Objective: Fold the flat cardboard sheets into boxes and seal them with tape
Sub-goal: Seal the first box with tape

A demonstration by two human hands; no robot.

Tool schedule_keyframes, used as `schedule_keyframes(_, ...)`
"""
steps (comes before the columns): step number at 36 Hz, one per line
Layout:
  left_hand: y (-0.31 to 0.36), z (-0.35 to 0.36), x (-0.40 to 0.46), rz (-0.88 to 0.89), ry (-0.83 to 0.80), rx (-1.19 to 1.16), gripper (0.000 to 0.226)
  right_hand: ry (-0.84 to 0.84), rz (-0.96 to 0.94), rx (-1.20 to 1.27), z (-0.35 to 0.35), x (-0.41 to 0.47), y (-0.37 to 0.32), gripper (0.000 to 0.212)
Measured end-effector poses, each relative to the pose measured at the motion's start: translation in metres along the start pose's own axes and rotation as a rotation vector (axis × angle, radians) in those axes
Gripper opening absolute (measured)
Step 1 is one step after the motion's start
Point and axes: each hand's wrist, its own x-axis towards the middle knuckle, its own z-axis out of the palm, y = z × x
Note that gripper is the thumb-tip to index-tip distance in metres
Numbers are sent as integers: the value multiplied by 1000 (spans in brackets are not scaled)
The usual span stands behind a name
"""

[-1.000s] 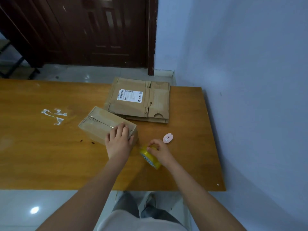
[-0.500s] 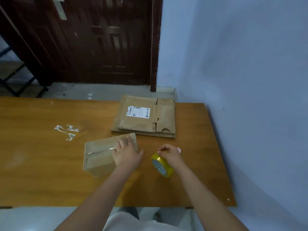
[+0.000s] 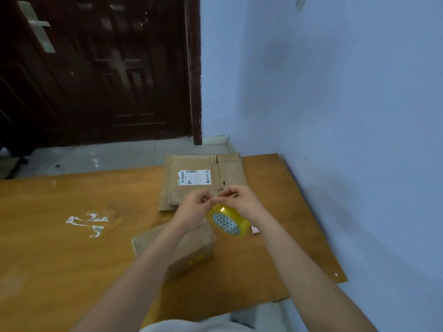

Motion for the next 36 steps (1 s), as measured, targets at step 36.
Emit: schedule_keyframes(36, -54, -21, 65, -272, -47, -185, 28, 64, 408, -170, 24, -75, 14, 41)
